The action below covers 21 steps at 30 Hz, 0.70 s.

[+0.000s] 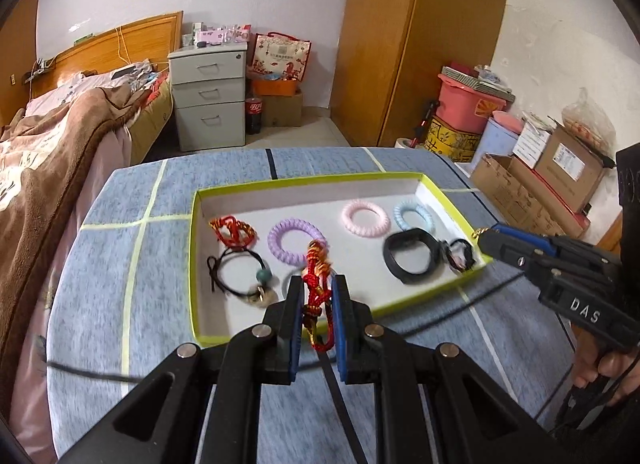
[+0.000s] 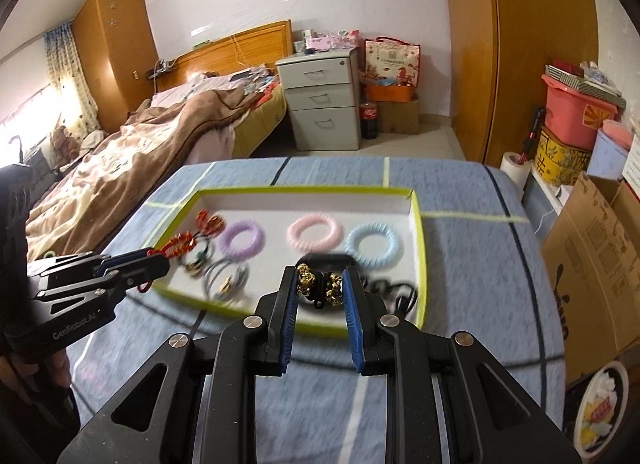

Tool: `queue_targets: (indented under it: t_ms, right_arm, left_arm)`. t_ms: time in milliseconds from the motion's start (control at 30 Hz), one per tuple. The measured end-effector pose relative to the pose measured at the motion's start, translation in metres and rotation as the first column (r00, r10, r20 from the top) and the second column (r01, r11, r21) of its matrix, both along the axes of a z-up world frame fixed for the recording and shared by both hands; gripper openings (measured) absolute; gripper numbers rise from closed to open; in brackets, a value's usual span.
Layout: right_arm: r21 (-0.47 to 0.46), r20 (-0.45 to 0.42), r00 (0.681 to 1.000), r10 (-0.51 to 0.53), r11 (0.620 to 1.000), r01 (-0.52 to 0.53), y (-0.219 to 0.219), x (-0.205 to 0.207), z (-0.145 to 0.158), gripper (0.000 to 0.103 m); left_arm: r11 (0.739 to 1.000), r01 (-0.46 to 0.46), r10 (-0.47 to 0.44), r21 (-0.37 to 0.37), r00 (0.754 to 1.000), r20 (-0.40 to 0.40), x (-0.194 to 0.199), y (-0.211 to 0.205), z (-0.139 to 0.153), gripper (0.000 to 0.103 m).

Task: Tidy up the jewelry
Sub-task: 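Carry the red cord and gold charm into the green box and open both tools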

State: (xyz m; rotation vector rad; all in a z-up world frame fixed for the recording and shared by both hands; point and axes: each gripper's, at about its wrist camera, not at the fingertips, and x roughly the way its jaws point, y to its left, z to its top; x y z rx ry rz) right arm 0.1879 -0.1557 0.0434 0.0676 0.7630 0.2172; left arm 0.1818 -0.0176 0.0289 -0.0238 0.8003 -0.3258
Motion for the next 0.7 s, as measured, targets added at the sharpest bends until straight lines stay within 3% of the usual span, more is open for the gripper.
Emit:
queue_targets:
  t_ms: [700]
  right_arm:
    - [-0.049, -0.110, 0.994, -0.016, 0.999, 0.011, -0.006, 0.090, -0.040, 0.023]
  left_arm:
    - [0.999, -0.049, 0.049, -0.001, 0.996, -0.075, 0.062, 0.001, -0.028, 0.014]
